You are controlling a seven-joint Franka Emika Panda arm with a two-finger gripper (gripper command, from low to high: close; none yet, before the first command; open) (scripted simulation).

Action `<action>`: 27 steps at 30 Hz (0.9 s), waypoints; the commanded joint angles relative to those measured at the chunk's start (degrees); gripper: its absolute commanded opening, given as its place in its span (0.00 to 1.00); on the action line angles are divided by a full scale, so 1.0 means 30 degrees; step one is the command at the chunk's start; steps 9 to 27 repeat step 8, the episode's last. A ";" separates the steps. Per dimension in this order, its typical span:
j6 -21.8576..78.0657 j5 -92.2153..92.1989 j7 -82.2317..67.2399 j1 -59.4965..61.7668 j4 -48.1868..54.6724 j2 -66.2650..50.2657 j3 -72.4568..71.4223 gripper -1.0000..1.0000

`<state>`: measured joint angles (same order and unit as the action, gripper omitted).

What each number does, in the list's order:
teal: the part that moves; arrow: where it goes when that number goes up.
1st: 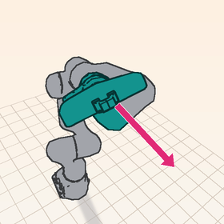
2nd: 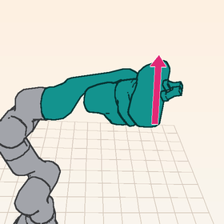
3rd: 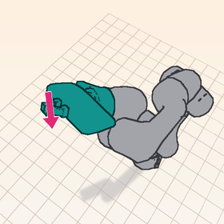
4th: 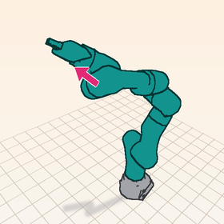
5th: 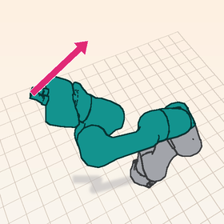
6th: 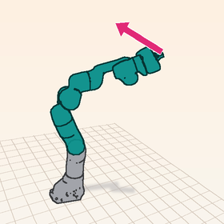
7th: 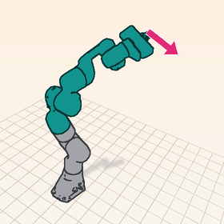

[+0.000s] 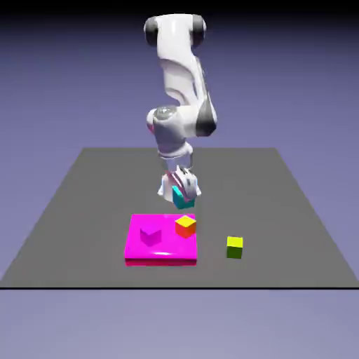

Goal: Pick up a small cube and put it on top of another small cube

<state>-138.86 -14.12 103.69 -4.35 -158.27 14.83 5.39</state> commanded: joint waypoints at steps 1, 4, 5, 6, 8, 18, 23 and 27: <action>-0.0683 -0.0538 -0.0391 0.0498 -0.0134 -0.0622 -0.0693 0.00; -0.2732 -0.2185 -0.1588 0.1945 -0.0527 -0.2440 -0.2715 0.00; -0.2732 -0.2186 -0.1588 0.1945 -0.0527 -0.2440 -0.2715 1.00; -0.2732 -0.2186 -0.1588 0.1945 -0.0527 -0.2440 -0.2715 1.00; -0.1332 -0.1059 -0.0770 0.0956 -0.0258 -0.1197 -0.1333 1.00; -0.1332 -0.1059 -0.0770 0.0956 -0.0258 -0.1197 -0.1333 1.00; -0.1332 -0.1059 -0.0770 0.0956 -0.0258 -0.1197 -0.1333 1.00; -0.1332 -0.1059 -0.0770 0.0956 -0.0258 -0.1197 -0.1333 1.00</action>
